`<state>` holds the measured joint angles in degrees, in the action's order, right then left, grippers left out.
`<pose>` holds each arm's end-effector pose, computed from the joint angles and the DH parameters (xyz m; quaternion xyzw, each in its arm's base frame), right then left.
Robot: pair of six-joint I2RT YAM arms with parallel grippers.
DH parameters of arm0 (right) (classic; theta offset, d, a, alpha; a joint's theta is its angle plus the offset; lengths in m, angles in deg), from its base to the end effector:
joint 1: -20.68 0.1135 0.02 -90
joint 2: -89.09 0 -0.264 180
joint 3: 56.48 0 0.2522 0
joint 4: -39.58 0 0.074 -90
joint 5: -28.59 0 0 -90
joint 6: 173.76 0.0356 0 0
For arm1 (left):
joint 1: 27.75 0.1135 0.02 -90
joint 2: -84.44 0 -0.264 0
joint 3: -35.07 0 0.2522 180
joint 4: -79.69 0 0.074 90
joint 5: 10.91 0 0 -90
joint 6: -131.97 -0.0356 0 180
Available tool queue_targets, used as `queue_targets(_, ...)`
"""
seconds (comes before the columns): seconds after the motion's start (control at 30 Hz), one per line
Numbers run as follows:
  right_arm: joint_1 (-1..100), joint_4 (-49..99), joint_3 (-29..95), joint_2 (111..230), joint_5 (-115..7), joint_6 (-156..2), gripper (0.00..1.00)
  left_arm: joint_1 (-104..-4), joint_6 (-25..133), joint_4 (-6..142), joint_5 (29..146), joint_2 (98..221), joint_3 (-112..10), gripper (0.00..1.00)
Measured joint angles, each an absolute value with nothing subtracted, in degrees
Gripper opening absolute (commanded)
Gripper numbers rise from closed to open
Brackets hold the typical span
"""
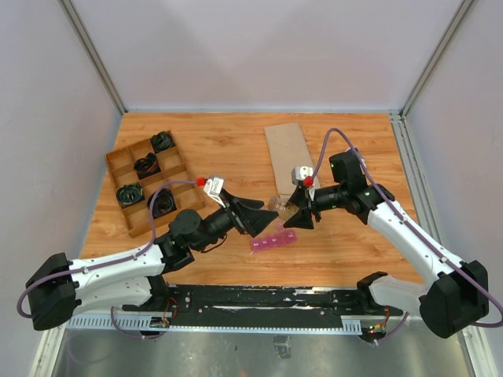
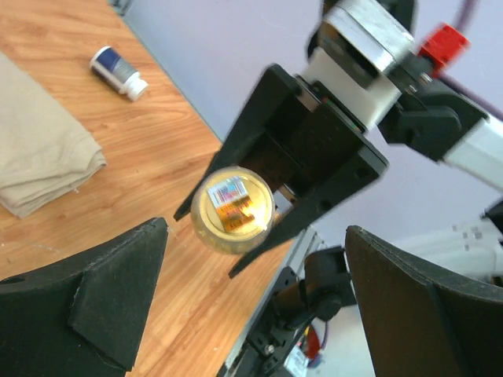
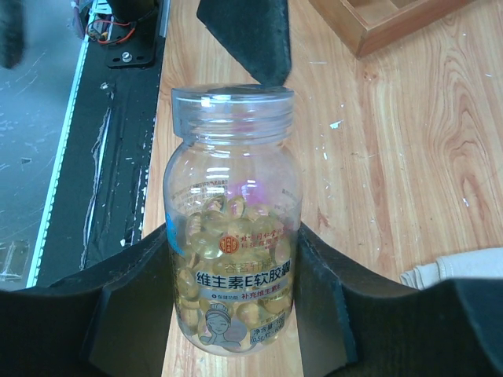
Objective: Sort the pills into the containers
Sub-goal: Unscrew the lid of the pill bottle.
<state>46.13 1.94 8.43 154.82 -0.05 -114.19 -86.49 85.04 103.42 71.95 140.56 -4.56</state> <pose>0.1987 0.1292 0.2939 -0.5589 0.5803 0.4428 0.3935 0.1196 -0.1884 0.2749 0.0437 0.6600 -0.5553 0.5042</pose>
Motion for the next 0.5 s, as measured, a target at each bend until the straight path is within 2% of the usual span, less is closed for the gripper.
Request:
queue_targets(0.23,46.1,1.1,8.4,154.6,1.9,-116.1,0.05,-86.5,74.2,114.7,80.5,134.1,4.3,0.99)
queue_targets(0.5,46.1,-1.2,8.4,154.2,5.0,-119.7,0.06,-86.5,53.8,121.3,95.0,131.6,6.6,0.99)
